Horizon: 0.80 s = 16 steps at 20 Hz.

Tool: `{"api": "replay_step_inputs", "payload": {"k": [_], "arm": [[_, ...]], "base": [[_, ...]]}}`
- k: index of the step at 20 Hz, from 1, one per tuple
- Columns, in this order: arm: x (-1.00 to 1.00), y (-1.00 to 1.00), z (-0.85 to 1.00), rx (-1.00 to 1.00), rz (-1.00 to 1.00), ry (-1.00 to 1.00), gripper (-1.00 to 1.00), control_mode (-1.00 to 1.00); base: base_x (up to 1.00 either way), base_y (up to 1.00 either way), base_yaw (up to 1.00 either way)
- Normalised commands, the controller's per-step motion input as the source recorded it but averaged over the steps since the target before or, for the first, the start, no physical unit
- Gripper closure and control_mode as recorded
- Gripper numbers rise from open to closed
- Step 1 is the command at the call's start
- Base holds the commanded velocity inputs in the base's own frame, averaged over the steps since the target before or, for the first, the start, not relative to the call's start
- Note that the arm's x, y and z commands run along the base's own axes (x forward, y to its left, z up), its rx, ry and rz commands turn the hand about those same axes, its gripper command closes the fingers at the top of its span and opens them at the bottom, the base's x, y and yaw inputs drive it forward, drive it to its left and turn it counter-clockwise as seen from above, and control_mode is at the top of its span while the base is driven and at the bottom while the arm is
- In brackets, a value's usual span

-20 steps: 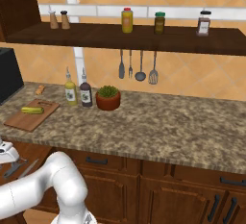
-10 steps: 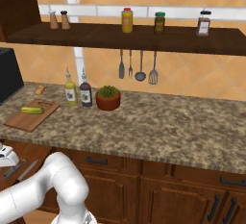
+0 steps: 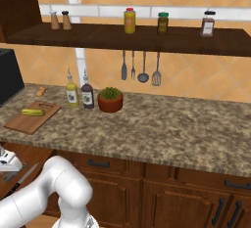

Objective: Place the appropriate cutting tool for cutting the cucumber skin on the cutting board.

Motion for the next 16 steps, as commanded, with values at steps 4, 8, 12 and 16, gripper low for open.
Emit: {"api": "replay_step_inputs", "payload": {"k": [4,8,12,16], "arm": [[0.0,-0.01,-0.11,0.04,-0.04,-0.06,-1.0,-1.0],[0.0,0.0,-0.08,0.06,-0.01,-0.02,-1.0,-1.0],[0.0,0.0,-0.31,0.08,-0.01,0.0,-1.0,-1.0],[-0.01,0.0,-0.42,0.07,-0.01,0.0,-1.0,-1.0]], "base": [[0.0,0.0,0.0],[0.0,0.0,0.0],[0.0,0.0,0.0],[0.0,0.0,0.0]]}}
